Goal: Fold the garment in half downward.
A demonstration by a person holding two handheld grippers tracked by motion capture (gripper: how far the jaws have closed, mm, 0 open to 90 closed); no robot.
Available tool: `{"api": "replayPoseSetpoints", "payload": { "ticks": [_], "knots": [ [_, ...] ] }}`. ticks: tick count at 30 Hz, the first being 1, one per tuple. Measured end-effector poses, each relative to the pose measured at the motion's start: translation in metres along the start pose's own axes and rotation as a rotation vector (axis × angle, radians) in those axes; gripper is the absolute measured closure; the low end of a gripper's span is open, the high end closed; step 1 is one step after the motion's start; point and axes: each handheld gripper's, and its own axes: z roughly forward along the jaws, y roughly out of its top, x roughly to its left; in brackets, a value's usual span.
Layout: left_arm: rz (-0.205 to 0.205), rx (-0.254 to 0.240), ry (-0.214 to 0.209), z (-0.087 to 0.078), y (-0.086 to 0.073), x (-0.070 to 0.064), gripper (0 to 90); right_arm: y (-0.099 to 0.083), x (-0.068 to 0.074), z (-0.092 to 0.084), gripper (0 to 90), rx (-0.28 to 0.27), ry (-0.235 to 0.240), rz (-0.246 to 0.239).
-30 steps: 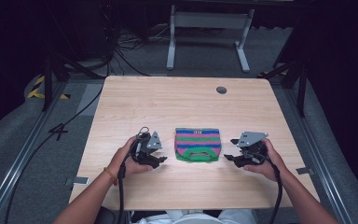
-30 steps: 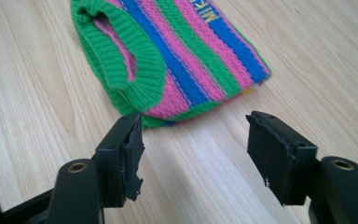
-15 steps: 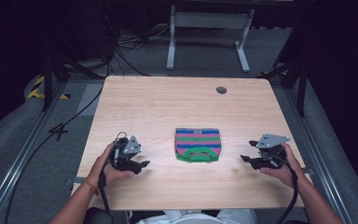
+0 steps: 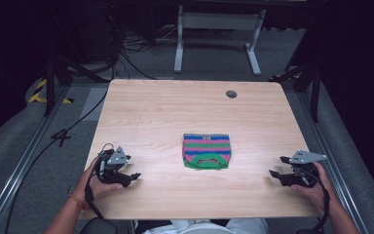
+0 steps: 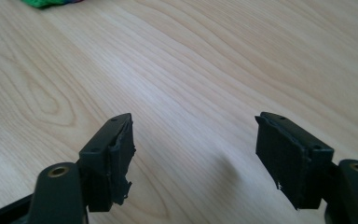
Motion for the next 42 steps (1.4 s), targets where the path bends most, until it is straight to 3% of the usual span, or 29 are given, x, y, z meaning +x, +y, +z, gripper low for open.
{"api": "replayPoseSetpoints", "payload": {
  "ticks": [6, 8, 13, 19, 21, 24, 42],
  "knots": [
    [-0.046, 0.003, 0.004, -0.005, -0.012, 0.007, 25.2, -0.023, -0.014, -0.012, 25.5, -0.016, -0.053, 0.090],
    [-0.093, -0.003, -0.015, -0.005, -0.017, 0.012, 25.1, -0.031, -0.017, -0.014, 25.3, -0.015, -0.069, 0.125],
    [-0.139, -0.032, -0.015, -0.006, -0.024, 0.018, 24.2, -0.039, -0.019, -0.015, 24.4, -0.022, -0.066, 0.152],
    [-0.140, -0.031, 0.016, -0.004, -0.024, 0.015, 20.5, -0.040, -0.021, -0.014, 22.3, -0.025, -0.057, 0.169],
    [-0.133, -0.032, 0.053, -0.003, -0.024, 0.012, 20.0, -0.040, -0.021, -0.014, 22.1, -0.024, -0.056, 0.167],
    [-0.143, -0.043, 0.073, -0.003, -0.026, 0.010, 19.6, -0.040, -0.021, -0.014, 21.8, -0.024, -0.060, 0.165],
    [-0.152, -0.036, 0.073, -0.002, -0.025, 0.011, 16.4, -0.040, -0.020, -0.013, 21.0, -0.022, -0.069, 0.178]
  ]
}}
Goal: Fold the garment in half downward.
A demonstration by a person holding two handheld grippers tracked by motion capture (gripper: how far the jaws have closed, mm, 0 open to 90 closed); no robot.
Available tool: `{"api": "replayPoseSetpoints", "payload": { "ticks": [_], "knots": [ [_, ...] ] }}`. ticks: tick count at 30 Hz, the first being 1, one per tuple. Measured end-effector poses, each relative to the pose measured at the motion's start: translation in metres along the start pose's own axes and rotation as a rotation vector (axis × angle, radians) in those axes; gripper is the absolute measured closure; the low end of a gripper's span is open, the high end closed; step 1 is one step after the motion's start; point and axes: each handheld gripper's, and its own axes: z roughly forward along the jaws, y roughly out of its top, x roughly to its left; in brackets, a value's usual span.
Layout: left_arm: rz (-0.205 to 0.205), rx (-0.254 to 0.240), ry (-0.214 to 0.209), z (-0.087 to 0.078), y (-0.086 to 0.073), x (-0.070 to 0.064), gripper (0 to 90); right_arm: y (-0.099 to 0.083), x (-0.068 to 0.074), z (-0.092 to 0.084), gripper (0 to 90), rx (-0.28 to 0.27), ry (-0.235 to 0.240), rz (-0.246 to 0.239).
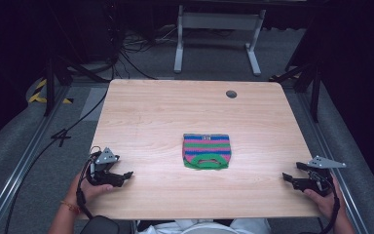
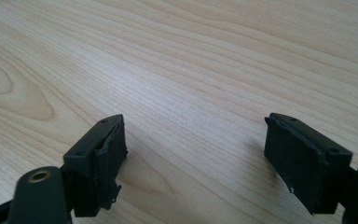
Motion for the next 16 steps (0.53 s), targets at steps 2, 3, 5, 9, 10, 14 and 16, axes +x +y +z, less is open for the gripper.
{"api": "replayPoseSetpoints", "payload": {
  "ticks": [2, 3, 5, 9, 10, 14, 16],
  "knots": [
    [0.004, 0.001, 0.002, 0.0000, 0.0001, 0.0002, 16.2, 0.0000, 0.0000, 0.0000, 21.0, 0.000, 0.000, 0.000],
    [0.003, 0.000, 0.005, 0.0000, 0.0002, 0.0000, 16.2, 0.0000, 0.0000, 0.0000, 21.0, 0.000, 0.000, 0.000],
    [0.001, 0.002, 0.009, 0.0001, 0.0004, -0.0004, 16.2, 0.0000, 0.0000, 0.0000, 20.9, 0.000, 0.000, 0.000],
    [-0.010, 0.008, 0.014, 0.0009, 0.0017, -0.0017, 15.3, 0.0002, -0.0002, 0.0003, 20.8, 0.001, -0.002, -0.004],
    [-0.008, 0.006, 0.016, 0.0009, 0.0018, -0.0015, 15.3, 0.0002, -0.0004, 0.0002, 20.8, 0.003, -0.001, -0.005],
    [-0.009, 0.006, 0.015, 0.0010, 0.0018, -0.0016, 15.2, 0.0003, -0.0004, 0.0001, 20.8, 0.003, -0.001, -0.005],
    [-0.011, 0.009, 0.012, 0.0011, 0.0020, -0.0015, 15.0, 0.0003, -0.0004, 0.0001, 20.8, 0.004, -0.001, -0.005]
  ]
}}
